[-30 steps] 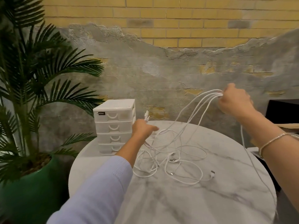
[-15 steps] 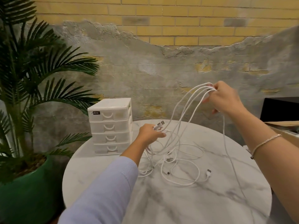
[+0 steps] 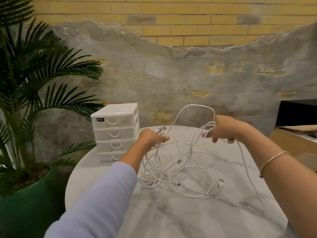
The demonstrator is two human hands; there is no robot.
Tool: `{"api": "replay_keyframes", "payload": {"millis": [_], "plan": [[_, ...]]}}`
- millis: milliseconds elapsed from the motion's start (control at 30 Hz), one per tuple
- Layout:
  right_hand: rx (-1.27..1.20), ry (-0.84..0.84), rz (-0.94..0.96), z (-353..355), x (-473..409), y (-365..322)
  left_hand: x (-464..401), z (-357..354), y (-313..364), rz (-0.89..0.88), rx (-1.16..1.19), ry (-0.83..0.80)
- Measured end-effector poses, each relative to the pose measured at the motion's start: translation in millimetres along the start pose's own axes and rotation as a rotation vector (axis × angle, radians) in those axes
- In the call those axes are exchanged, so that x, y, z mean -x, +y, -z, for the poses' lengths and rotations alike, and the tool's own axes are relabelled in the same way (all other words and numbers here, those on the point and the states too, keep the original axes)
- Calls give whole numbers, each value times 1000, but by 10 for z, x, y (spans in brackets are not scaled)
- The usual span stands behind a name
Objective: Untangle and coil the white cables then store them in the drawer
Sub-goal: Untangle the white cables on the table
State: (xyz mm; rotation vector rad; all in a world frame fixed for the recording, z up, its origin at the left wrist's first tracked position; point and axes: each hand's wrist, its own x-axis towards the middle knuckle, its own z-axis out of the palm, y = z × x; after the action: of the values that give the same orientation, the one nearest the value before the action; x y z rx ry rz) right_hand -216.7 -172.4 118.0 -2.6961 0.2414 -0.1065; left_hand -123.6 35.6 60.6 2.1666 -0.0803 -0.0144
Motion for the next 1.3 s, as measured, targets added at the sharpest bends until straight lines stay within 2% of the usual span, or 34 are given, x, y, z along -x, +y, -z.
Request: {"api": "replay_keyframes", "payload": {"millis": [133,267,333,500,600,767,967,1000,1033,1133,1200,1300], "plan": [[-418,-35,119,-318,-55,-173,94,-21,121,-28,-22,-49],[-637,71,110,-600,-122,-419,160,-88,229,-75,-55,-101],[-703,147,67,-628,-165,-453,173,-78,227,-80,25,-118],[-617,212,43,-554,-201,-468,163,-45,218,-75,107,-96],[-621,380,18,-374,-206,-422,116,11,133,-45,79,-85],[-532,664,-47,-18,-117,-239,35,83,-87,69,-19,101],[-479,884,-134,185,-25,-89,-17,62,-45,91,136,121],[-414,849,-173,196,-35,-36,-5,67,-26,97,177,111],[-288,745,-225,206,-38,19,2,72,-10,104,209,101],[141,234,-280,199,91,30,65,83,45,103,167,65],[113,2,-169,156,150,26,116,74,88,70,161,22],[-111,-117,66,66,181,-110,193,22,173,-16,120,-14]]}}
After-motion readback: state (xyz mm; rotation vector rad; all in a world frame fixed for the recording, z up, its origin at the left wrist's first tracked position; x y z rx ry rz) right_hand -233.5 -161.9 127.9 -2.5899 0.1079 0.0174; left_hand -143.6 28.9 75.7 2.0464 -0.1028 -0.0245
